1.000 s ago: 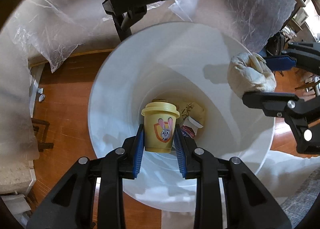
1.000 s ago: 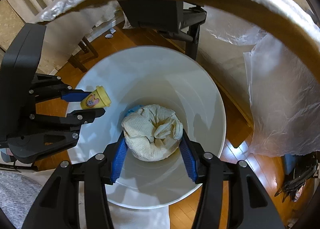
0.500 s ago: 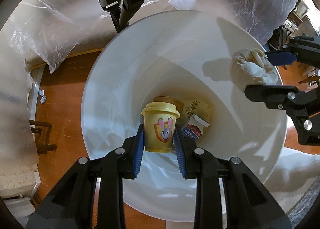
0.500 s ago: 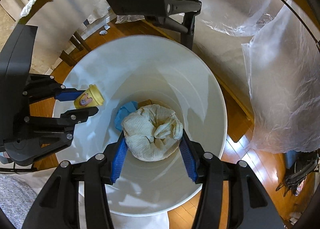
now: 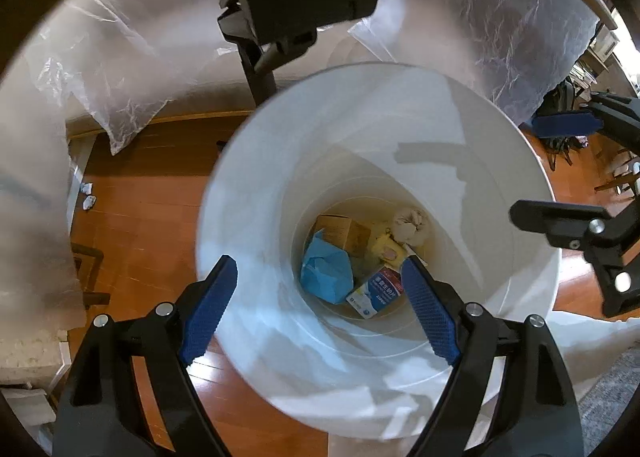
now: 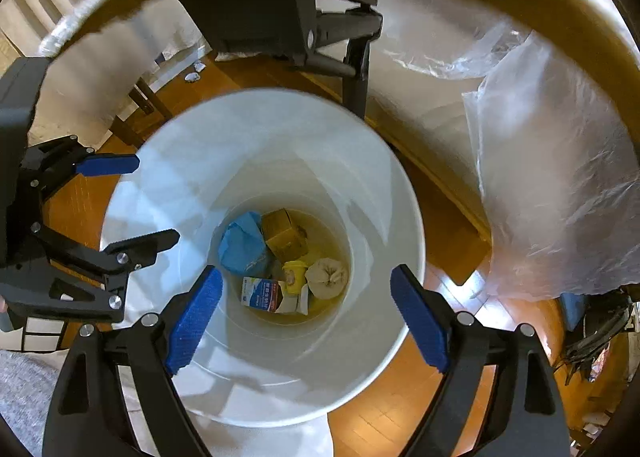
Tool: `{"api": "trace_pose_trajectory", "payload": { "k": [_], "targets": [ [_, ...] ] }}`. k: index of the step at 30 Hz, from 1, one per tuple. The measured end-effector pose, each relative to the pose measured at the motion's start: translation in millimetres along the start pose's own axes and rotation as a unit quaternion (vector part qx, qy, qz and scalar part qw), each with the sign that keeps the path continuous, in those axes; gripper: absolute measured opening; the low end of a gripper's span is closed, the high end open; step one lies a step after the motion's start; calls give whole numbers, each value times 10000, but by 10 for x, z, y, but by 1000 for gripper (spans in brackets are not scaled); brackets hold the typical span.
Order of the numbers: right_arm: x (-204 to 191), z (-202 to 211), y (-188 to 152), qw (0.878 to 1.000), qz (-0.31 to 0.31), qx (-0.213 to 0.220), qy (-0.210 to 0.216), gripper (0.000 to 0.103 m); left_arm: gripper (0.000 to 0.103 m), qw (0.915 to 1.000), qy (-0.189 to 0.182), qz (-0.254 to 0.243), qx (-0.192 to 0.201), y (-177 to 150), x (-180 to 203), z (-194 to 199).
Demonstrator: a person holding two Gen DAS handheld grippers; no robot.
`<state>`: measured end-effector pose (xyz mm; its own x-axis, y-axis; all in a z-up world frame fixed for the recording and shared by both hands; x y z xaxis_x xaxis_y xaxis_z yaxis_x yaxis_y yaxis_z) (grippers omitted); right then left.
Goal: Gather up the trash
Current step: 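Raise both tools out of the bin back toward the table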
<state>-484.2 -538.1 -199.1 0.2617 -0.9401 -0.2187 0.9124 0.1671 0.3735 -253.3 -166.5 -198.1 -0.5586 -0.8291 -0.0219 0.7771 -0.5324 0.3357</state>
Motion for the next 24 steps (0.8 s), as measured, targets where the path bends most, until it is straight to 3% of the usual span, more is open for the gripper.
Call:
{"api": "trace_pose_trajectory", "payload": {
  "k": [5,9,12,14,17,21,24],
  "targets": [
    [-111,586,116,9984,268,496,87,85,85,9996,3,-106,276,55,-5,423],
    [-246,1231,341,9892,765,1240,152,90,86,9953,-108,-493,831,188,53,1037],
    [-224,1613,610,9773,1005,1862,-63,97,98,9863,-190,-790,1436,368,67,1525],
    [-158,1730,787,9715,1016,2139,-120,99,101,9786,-15,-847,1878,533,-15,1766],
    [0,1732,1104,9682,911,2318,-248,99,101,9716,324,-672,2245,833,-248,1909],
    [314,1608,1514,9710,476,2286,-520,99,101,9710,849,-188,2226,1229,-625,1831],
    [581,1448,1849,9732,93,2189,-699,99,101,9703,1001,61,2201,1468,-768,1737]
  ]
}}
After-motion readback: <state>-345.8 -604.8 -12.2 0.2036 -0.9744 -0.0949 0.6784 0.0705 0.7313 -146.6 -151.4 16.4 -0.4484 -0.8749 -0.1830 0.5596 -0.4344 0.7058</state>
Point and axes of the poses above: each gripper's, at about its wrist camera, not at the fingertips, and z roughly against the way its jaws point, x to its right, y to its top, the point moved 8 cm from there along -z, roughly the way its jaws point, and after that the axes turned 2 degrees about x, right-handed, at the moved point
